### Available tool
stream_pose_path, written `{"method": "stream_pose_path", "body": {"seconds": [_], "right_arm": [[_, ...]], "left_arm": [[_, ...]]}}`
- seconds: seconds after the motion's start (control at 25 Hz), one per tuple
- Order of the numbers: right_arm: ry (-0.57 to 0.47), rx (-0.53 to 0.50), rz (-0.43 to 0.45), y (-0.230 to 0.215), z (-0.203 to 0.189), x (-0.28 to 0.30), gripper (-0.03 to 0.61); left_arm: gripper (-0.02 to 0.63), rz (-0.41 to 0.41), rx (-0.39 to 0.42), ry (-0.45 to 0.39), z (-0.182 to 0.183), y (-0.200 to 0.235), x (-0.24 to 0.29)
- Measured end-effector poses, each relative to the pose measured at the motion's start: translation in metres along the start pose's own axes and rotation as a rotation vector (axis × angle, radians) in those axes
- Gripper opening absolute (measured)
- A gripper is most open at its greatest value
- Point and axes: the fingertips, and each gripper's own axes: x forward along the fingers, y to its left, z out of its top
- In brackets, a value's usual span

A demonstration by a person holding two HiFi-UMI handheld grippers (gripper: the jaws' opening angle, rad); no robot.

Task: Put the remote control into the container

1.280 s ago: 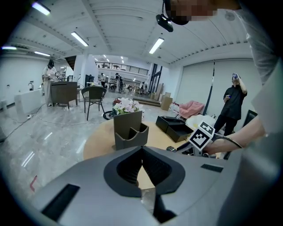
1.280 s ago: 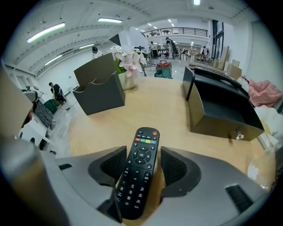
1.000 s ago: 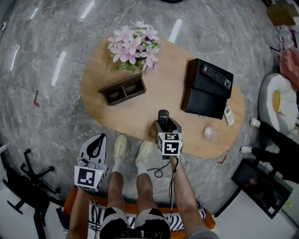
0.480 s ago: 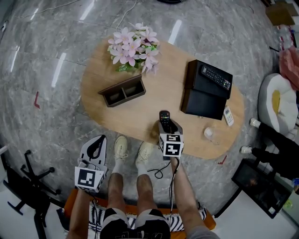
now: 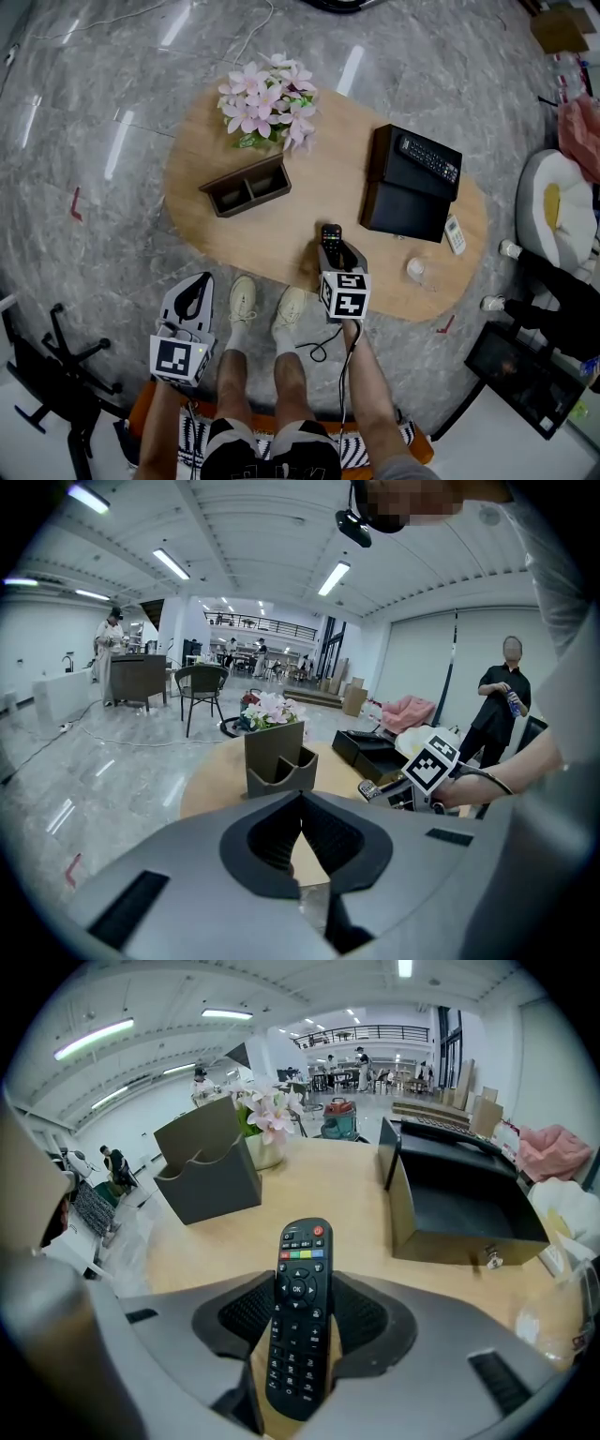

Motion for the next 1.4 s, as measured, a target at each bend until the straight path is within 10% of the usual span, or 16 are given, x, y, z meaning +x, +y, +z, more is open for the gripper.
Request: {"method": "stream_pose_path", "body": {"seconds": [1.4], "right_arm": [[-0.285, 0.056, 0.038, 0.027, 0.099, -0.141, 0.196]], "left_arm": [[0.008, 0.025, 0.044, -0.126, 0.087, -0.015, -0.061]]}}
